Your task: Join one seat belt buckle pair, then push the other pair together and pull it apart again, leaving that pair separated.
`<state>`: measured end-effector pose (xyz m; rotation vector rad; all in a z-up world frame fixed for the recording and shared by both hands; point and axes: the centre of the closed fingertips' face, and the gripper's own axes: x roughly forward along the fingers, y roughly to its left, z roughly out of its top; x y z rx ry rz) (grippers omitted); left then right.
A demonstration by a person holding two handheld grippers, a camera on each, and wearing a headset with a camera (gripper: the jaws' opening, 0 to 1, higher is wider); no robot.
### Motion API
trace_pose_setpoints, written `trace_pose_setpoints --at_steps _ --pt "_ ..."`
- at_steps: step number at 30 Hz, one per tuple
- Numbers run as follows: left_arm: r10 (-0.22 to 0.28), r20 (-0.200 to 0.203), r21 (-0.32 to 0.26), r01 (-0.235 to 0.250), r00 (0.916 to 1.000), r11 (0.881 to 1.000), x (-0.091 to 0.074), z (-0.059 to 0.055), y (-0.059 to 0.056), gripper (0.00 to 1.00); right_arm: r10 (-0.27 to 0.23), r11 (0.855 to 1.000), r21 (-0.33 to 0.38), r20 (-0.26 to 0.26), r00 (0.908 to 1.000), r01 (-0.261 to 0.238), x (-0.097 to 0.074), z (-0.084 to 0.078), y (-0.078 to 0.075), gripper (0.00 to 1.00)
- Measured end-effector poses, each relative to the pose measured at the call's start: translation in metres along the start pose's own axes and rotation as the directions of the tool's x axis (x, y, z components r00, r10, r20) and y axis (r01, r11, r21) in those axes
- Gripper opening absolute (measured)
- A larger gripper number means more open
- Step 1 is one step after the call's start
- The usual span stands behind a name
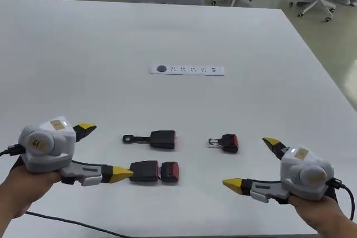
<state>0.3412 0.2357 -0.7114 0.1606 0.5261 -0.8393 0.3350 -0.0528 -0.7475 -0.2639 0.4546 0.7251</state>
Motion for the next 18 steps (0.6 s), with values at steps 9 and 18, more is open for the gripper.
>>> trace_pose_setpoints --at_steps 9,18 --pt "0.033 0.005 -0.003 -0.033 0.9994 0.999 -0.0112 -0.0068 0.0037 1.00 0.009 1.000 0.009 0.004 0.9999 -0.009 -0.0025 0.0006 0.0038 1.00" --pt "0.037 0.009 -0.007 -0.037 0.9993 0.999 -0.0068 -0.0043 0.0021 1.00 0.007 1.000 0.009 0.003 1.0000 -0.007 -0.0024 0.0006 0.0015 1.00"
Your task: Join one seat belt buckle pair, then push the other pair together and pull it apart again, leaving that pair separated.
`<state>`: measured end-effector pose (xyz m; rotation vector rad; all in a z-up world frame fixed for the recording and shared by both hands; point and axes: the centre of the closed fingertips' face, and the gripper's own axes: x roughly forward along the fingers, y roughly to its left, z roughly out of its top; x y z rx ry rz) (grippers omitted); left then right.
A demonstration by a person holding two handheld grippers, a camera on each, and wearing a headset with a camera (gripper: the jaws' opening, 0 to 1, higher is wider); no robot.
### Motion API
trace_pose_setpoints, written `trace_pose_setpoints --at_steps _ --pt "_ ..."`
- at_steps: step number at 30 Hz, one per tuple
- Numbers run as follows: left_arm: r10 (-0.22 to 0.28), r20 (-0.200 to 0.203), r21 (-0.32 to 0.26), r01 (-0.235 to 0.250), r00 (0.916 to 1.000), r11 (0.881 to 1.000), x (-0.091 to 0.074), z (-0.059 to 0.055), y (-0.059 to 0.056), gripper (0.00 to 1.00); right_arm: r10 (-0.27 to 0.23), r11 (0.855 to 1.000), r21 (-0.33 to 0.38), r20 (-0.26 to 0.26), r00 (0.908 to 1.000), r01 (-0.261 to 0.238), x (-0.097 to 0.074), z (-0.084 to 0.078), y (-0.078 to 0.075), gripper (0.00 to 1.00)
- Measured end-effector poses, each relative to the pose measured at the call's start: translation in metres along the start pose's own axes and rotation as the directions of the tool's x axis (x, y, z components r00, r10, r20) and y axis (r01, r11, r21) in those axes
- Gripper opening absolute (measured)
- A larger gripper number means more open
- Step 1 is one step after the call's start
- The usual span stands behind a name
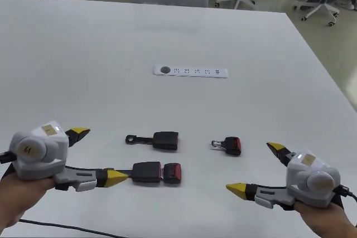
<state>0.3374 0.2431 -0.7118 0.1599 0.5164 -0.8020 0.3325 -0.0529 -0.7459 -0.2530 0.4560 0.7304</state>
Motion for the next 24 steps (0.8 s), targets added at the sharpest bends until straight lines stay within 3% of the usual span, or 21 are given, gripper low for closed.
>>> trace_pose_setpoints --at_steps 24 --pt "-0.001 -0.005 0.000 0.001 1.0000 1.000 0.0015 0.0003 -0.0009 1.00 0.028 1.000 0.003 -0.018 0.9995 -0.028 0.0047 -0.0048 0.0043 1.00"
